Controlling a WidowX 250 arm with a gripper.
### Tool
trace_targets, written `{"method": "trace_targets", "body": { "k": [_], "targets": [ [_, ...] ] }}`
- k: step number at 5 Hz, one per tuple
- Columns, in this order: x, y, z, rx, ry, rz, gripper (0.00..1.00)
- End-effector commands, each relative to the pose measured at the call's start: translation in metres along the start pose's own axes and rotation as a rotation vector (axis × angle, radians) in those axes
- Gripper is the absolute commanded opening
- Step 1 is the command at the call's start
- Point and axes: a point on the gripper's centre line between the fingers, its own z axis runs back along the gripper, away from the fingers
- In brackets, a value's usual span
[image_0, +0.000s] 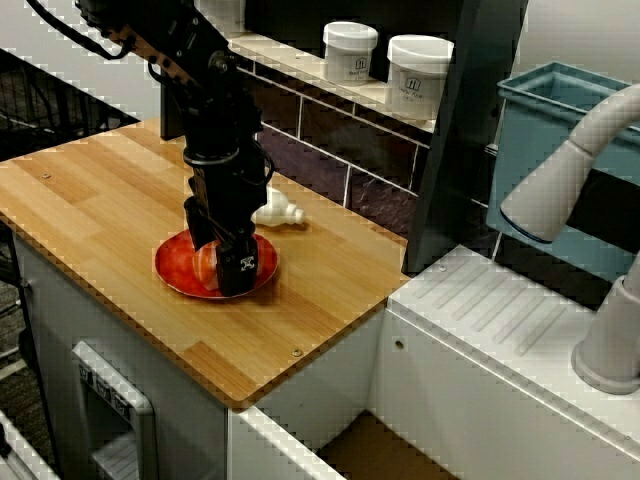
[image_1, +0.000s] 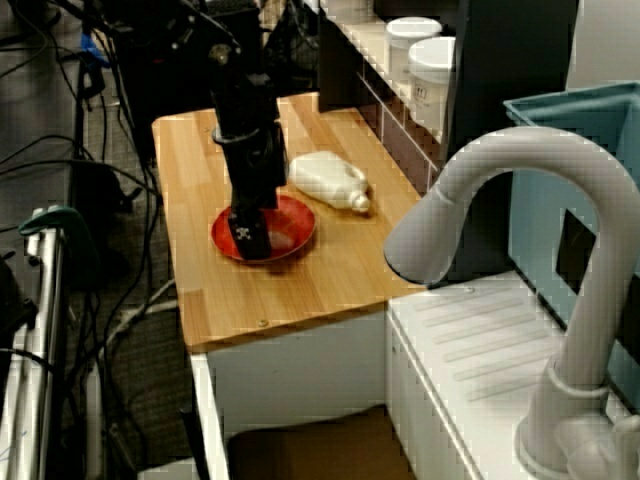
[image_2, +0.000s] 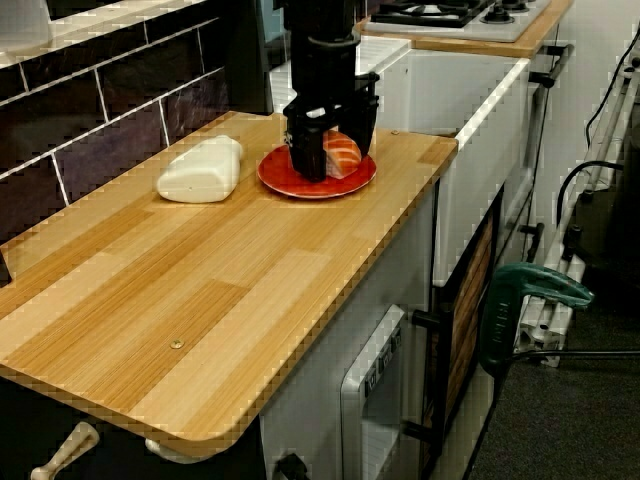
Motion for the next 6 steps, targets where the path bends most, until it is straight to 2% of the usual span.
{"method": "trace_targets", "body": {
  "k": [1, 2, 3, 4, 5, 6],
  "targets": [
    [-0.008, 0.005, 0.002, 0.01, -0.011, 0.016, 0.0],
    [-0.006, 0.009, 0.02, -0.008, -0.026, 0.021, 0.0],
    [-0.005, 0.021, 0.054, -0.043, -0.071, 0.051, 0.0],
    [-0.005, 0.044, 0.08, -0.072, -0.105, 0.097, 0.0],
    [-0.009, 0.065, 0.098, -0.06, -0.14, 0.113, 0.0],
    [-0.013, 0.089, 0.107, -0.022, -0.172, 0.153, 0.0]
  ]
}}
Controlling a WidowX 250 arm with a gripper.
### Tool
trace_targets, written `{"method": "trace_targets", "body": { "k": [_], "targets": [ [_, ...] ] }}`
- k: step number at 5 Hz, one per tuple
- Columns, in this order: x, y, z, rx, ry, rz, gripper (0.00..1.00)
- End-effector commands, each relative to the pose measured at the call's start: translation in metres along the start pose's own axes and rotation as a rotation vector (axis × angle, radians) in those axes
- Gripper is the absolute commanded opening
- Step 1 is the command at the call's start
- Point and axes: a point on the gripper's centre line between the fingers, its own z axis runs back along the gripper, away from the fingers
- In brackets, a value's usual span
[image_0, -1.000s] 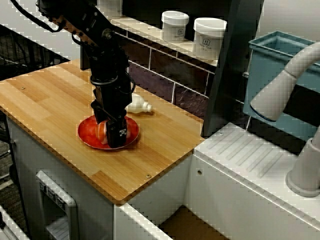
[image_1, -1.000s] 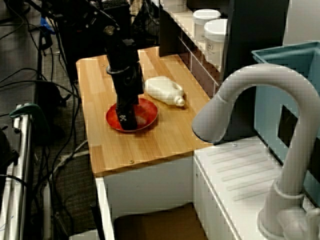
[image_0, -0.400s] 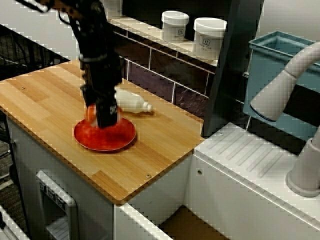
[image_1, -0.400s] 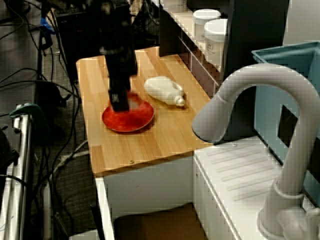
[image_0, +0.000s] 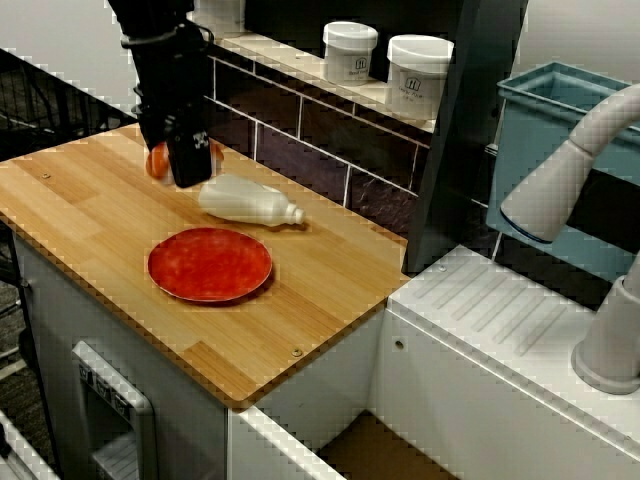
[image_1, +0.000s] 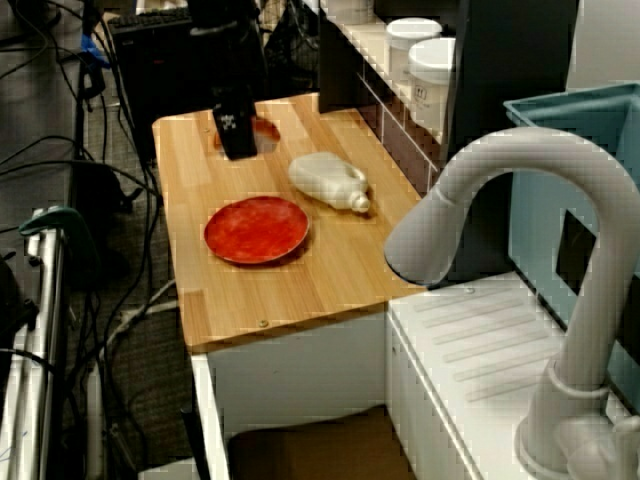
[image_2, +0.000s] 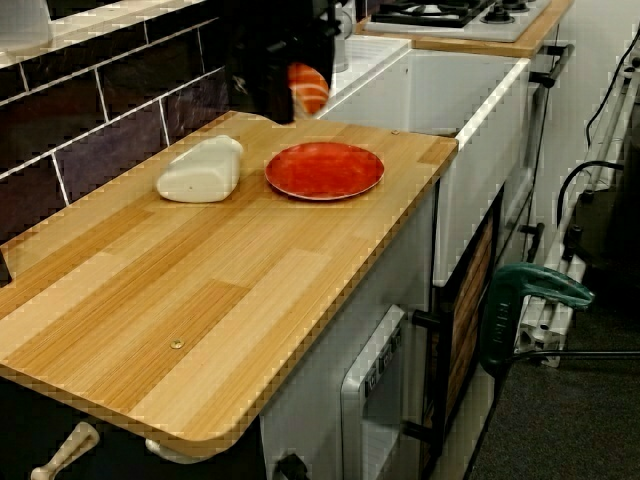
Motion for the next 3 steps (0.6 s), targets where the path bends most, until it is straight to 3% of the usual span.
{"method": "trace_targets", "body": {
  "k": [1, 3],
  "targets": [
    [-0.003, 0.052, 0.04, 0.107, -0.126, 0.06, 0.0],
    [-0.01, 0.086, 0.039, 0.178, -0.157, 0.101, 0.0]
  ]
}}
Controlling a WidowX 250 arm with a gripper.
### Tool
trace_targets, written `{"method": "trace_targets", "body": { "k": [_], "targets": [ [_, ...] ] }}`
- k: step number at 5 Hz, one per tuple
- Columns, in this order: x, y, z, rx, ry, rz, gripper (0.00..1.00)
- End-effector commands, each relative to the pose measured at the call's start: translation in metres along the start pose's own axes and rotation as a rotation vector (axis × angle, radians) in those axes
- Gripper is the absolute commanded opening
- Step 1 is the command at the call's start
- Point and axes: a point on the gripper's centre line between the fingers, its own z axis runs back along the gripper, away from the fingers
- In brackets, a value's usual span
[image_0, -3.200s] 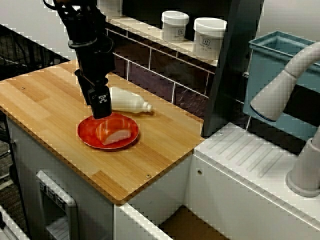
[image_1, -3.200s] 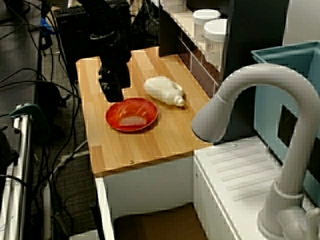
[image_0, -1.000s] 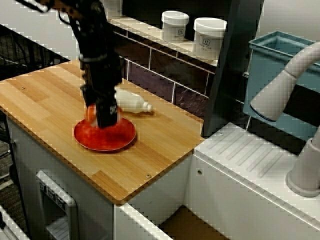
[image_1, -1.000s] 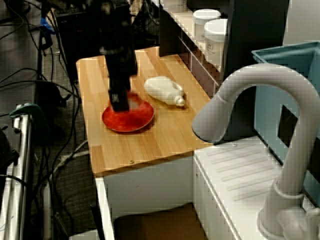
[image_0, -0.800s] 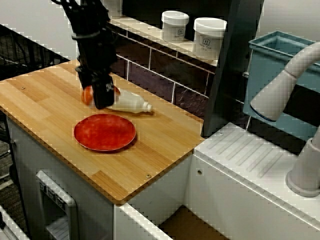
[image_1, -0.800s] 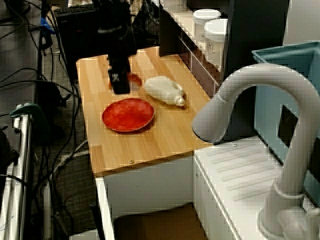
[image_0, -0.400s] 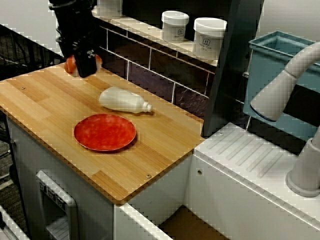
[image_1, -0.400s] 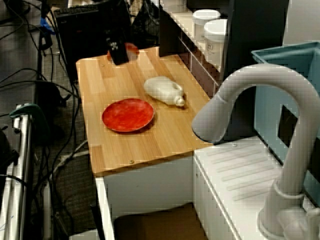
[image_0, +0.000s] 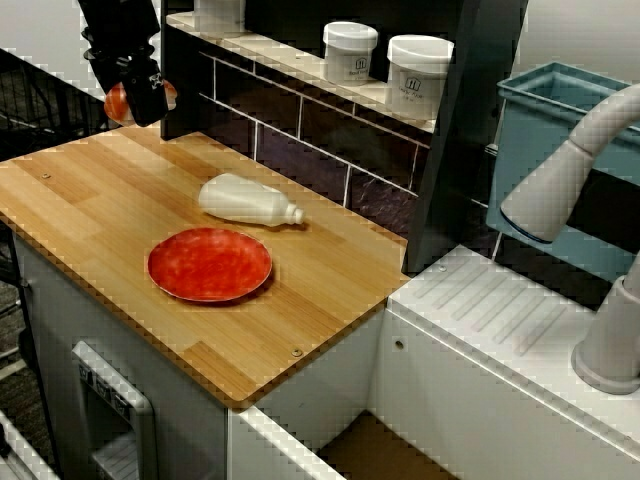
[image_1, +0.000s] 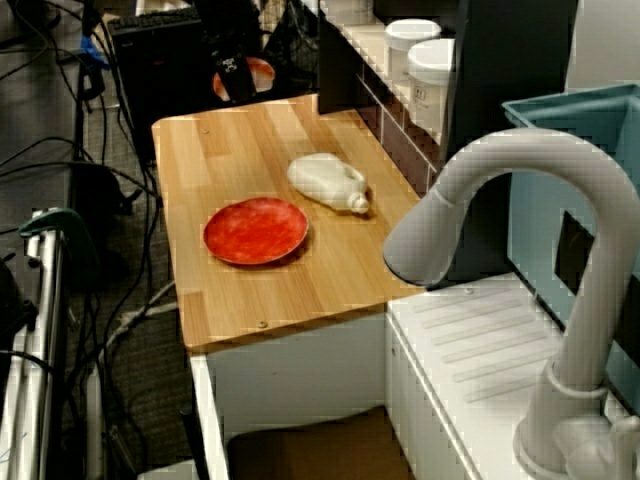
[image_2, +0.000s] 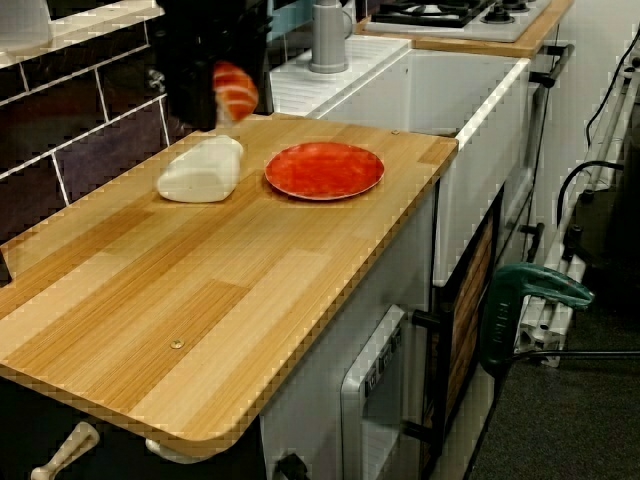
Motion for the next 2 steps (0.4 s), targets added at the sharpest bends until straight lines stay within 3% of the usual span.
{"method": "trace_targets", "body": {
  "k": [1, 2],
  "targets": [
    [-0.012, 0.024, -0.008, 0.104, -0.033, -0.012, 0.0],
    [-0.017, 0.03, -0.024, 0.134, -0.006, -0.012, 0.0]
  ]
}}
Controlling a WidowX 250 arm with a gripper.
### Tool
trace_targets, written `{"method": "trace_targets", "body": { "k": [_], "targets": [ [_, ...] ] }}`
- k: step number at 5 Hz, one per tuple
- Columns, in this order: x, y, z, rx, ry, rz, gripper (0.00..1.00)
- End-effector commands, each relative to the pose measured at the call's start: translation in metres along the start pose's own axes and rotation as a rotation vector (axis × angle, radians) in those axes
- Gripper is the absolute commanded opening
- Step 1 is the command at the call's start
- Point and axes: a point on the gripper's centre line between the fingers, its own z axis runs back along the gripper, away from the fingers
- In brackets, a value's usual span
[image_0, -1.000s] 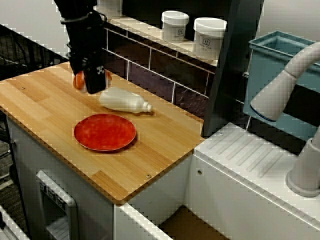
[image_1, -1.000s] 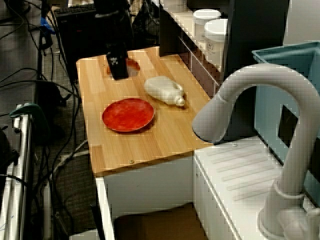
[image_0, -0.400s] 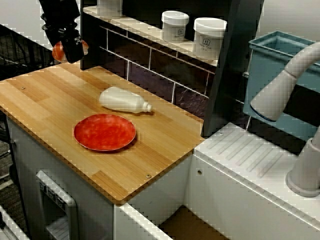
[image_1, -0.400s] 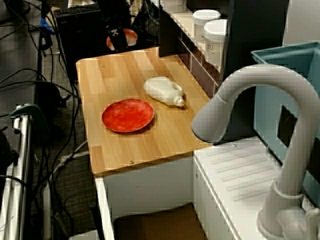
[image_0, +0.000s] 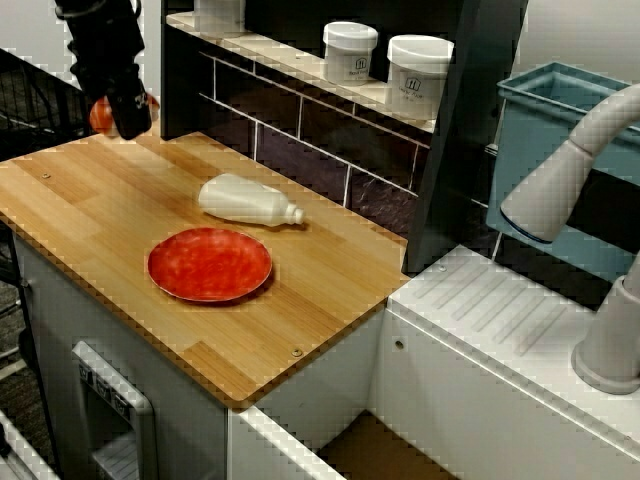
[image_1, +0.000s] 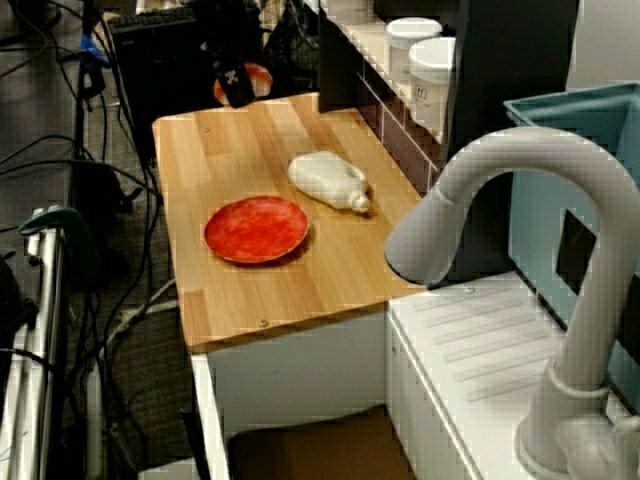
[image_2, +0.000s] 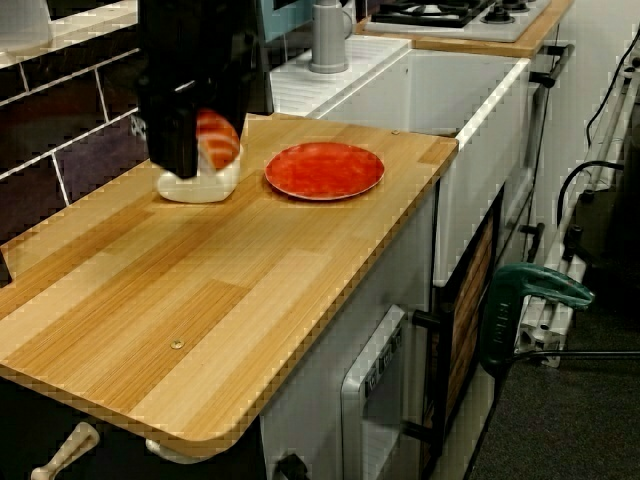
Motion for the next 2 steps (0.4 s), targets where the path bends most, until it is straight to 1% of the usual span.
{"method": "trace_targets", "body": {
  "k": [1, 2],
  "targets": [
    [-0.0154, 0.0079, -0.0197, 0.062, 0.022, -0.006, 0.0],
    [-0.0176, 0.0082, -0.0258, 0.064, 0.042, -0.005, 0.0]
  ]
}}
